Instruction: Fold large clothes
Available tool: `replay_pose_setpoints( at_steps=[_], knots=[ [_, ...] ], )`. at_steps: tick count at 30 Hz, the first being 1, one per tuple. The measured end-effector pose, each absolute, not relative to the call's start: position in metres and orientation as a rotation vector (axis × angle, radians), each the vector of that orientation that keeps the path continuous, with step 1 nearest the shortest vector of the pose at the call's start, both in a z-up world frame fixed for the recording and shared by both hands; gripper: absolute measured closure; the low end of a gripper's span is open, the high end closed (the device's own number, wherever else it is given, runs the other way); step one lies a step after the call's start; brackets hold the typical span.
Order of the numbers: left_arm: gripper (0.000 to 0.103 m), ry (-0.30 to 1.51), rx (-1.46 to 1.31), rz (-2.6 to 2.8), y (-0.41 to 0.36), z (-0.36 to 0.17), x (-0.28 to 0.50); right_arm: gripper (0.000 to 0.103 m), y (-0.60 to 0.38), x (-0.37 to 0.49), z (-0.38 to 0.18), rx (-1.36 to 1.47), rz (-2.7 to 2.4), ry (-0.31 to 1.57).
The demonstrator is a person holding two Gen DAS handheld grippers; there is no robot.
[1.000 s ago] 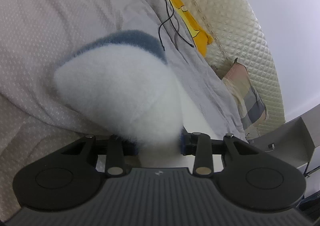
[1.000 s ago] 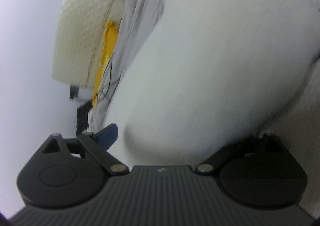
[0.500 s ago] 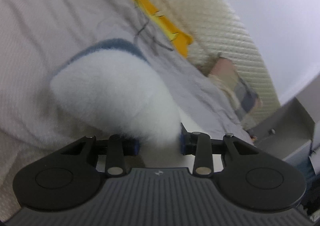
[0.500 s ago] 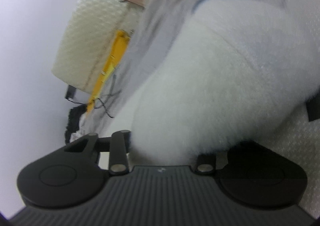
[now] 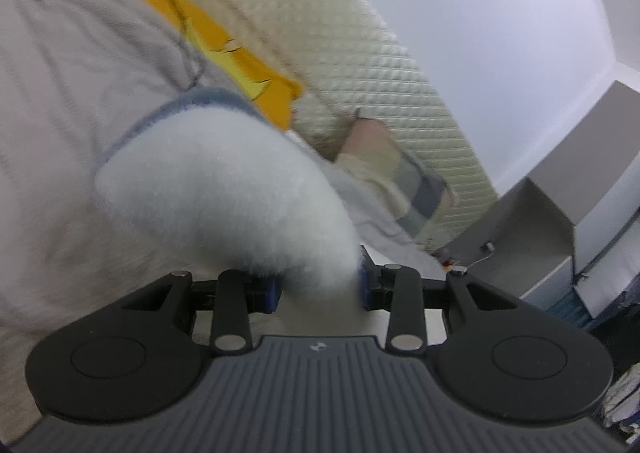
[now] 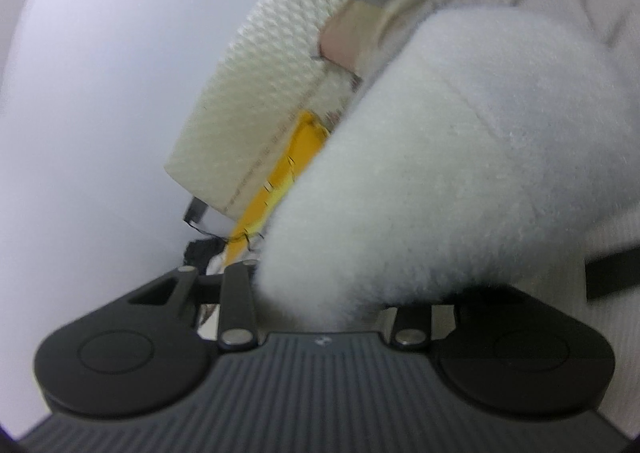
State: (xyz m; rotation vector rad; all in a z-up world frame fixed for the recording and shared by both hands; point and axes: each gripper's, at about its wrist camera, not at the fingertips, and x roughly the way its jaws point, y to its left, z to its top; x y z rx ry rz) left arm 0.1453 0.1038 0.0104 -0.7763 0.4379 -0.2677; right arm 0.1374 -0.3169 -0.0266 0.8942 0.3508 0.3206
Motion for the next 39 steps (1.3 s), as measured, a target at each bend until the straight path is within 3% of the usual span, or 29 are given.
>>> replay_pose_setpoints(
  at_steps=[10, 19, 24, 29, 33, 39],
  knots=[
    [0.063, 0.456, -0.705, -0.378, 0.021, 0.082, 0.274, 0.059, -0.381, 0.203, 0.035, 0.895, 0.298, 0.226],
    [0.063, 0.453, -0.669, -0.476, -0.109, 0.097, 0.420, 0.059, -0.489, 0.298, 0.057, 0.933, 0.256, 0.169],
    [0.062, 0.454, -0.644, -0.502, -0.177, 0.065, 0.491, 0.059, -0.541, 0.344, 0.044, 0.925, 0.191, 0.132],
    [0.062, 0.504, -0.607, -0.487, -0.217, -0.005, 0.544, 0.059, -0.560, 0.387, -0.003, 0.934, 0.127, 0.156],
    [0.062, 0.607, -0.578, -0.442, -0.226, -0.062, 0.559, 0.059, -0.571, 0.396, -0.058, 0.953, 0.087, 0.234],
    [0.055, 0.582, -0.459, -0.446, -0.229, -0.108, 0.546, 0.058, -0.557, 0.374, -0.126, 1.005, 0.102, 0.274]
  ],
)
